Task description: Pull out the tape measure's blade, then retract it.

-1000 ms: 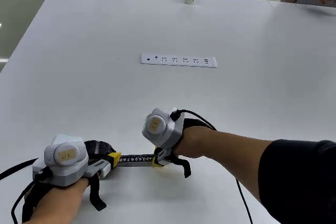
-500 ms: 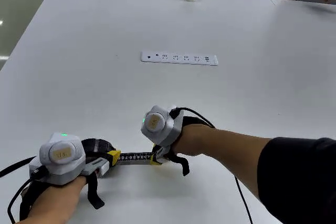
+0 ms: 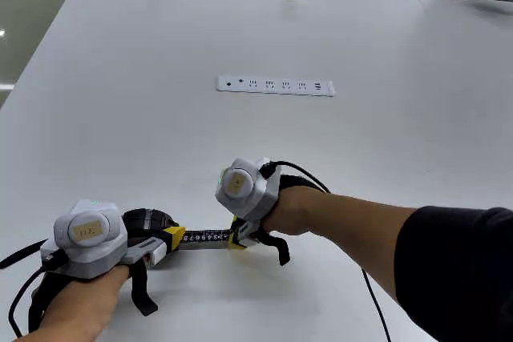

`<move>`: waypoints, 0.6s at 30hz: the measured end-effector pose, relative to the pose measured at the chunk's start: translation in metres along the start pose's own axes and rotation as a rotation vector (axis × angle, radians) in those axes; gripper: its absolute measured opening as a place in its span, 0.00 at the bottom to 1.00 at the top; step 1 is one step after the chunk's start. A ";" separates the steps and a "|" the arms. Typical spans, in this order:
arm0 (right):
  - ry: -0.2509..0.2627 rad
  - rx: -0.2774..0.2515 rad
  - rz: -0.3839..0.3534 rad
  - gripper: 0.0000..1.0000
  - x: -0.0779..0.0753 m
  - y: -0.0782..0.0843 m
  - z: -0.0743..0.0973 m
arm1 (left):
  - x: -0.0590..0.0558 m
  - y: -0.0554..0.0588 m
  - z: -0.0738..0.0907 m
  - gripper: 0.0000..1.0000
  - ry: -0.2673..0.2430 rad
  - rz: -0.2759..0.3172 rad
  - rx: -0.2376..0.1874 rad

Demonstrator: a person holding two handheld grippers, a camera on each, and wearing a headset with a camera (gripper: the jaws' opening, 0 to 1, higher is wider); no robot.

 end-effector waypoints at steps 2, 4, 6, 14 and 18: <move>-0.002 -0.003 0.001 0.11 0.000 -0.001 0.000 | 0.000 0.000 0.000 0.60 0.005 0.001 0.002; -0.004 -0.005 0.003 0.10 0.000 -0.002 -0.001 | 0.000 0.001 0.000 0.60 0.009 0.004 0.004; -0.004 -0.007 0.003 0.10 0.000 -0.002 -0.001 | -0.001 0.001 0.000 0.60 0.012 0.006 0.005; -0.006 -0.015 0.004 0.11 0.001 -0.005 -0.001 | -0.004 0.001 0.001 0.60 0.019 0.019 0.007; -0.015 -0.030 0.030 0.10 0.002 -0.005 -0.001 | -0.005 0.001 0.002 0.60 0.022 0.021 0.004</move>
Point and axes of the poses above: the centre of the closed fingertips' face, and the gripper's own axes: z roughly backward along the fingers, x roughly to its left, y roughly out of its underside, the point moved 3 cm from there along z, roughly backward along the fingers, and after that the axes turned 11 degrees about y, right-handed, at the moved point
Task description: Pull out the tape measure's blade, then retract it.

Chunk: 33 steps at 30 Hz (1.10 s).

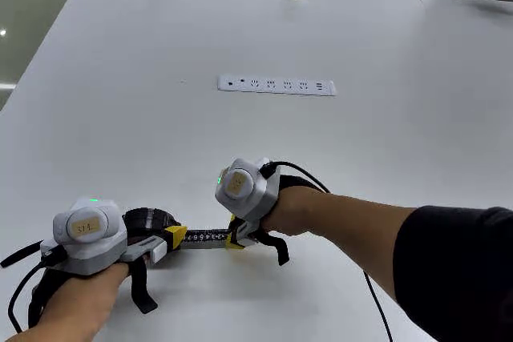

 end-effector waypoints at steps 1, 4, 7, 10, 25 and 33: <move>-0.003 -0.004 0.006 0.10 0.000 0.000 0.000 | 0.000 0.000 0.000 0.60 0.001 0.000 0.000; -0.013 -0.010 0.018 0.10 0.000 0.000 0.000 | -0.001 0.000 0.001 0.60 0.003 0.002 -0.001; -0.018 -0.010 -0.001 0.10 0.000 -0.001 0.000 | -0.001 0.000 0.001 0.60 0.005 0.005 -0.001; -0.029 -0.024 -0.041 0.11 0.002 -0.004 -0.001 | -0.001 0.000 0.001 0.60 0.007 0.008 -0.001; -0.016 -0.044 -0.006 0.10 0.004 -0.014 -0.005 | -0.001 0.000 0.000 0.60 0.012 0.015 0.002; -0.006 -0.043 -0.002 0.10 0.005 -0.015 -0.006 | -0.001 0.000 0.000 0.60 0.015 0.019 0.002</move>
Point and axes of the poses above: the centre of the closed fingertips' face, and the gripper's own axes: z roughly backward along the fingers, x roughly to its left, y roughly out of its underside, the point moved 3 cm from there along z, roughly backward along the fingers, and after that the axes turned 11 degrees about y, right-handed, at the moved point
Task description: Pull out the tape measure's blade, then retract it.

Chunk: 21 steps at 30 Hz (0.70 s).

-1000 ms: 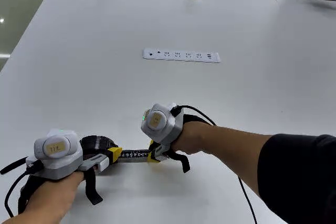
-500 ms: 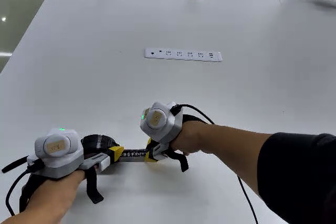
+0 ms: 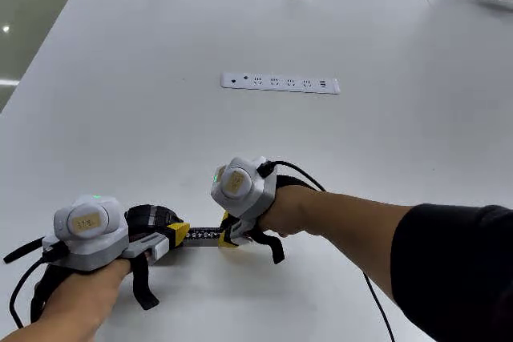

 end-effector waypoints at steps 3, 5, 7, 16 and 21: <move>-0.001 -0.001 -0.006 0.10 0.000 0.000 -0.001 | 0.000 0.000 0.000 0.60 0.001 0.001 0.000; -0.002 -0.002 -0.010 0.10 0.000 -0.001 -0.001 | 0.001 0.000 0.000 0.60 0.001 0.003 0.000; -0.003 -0.005 -0.011 0.10 0.000 -0.002 -0.002 | 0.002 0.000 0.000 0.60 0.002 0.004 0.000; -0.005 -0.011 -0.007 0.10 -0.001 -0.004 -0.004 | 0.004 0.000 -0.001 0.61 0.005 0.008 -0.001; -0.007 -0.009 -0.011 0.10 -0.001 -0.005 -0.004 | 0.006 0.000 -0.002 0.61 0.005 0.012 -0.002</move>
Point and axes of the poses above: the centre of the closed fingertips' face, and the gripper's own axes: z roughly backward along the fingers, x roughly to its left, y roughly out of its underside, the point moved 3 cm from there along z, roughly backward along the fingers, and after that the axes turned 11 degrees about y, right-handed, at the moved point
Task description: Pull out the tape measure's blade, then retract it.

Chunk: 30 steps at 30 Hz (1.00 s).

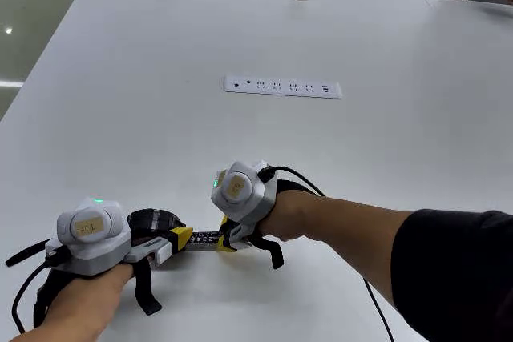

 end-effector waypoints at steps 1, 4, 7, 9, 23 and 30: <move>0.001 0.001 -0.001 0.10 0.000 0.000 0.000 | 0.000 0.000 0.000 0.61 0.000 0.000 0.000; 0.001 0.001 -0.003 0.10 0.000 0.000 0.000 | 0.002 0.000 -0.001 0.61 0.000 0.002 0.001; 0.003 0.004 -0.007 0.10 0.001 0.000 0.000 | 0.003 0.001 -0.001 0.61 0.001 0.003 0.002; 0.003 0.003 -0.006 0.10 0.001 0.000 0.000 | 0.004 0.001 -0.002 0.61 0.001 0.004 0.003; 0.014 -0.018 -0.023 0.11 0.001 -0.003 -0.002 | 0.002 0.003 -0.002 0.60 -0.006 -0.024 0.005; 0.015 -0.023 -0.017 0.11 0.002 -0.004 -0.002 | 0.004 0.002 -0.002 0.60 -0.004 -0.021 0.002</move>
Point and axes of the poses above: the centre of the closed fingertips' face, and the gripper's own axes: z roughly backward along the fingers, x roughly to its left, y roughly out of its underside, the point moved 3 cm from there along z, roughly backward along the fingers, and after that the axes turned 11 degrees about y, right-handed, at the moved point
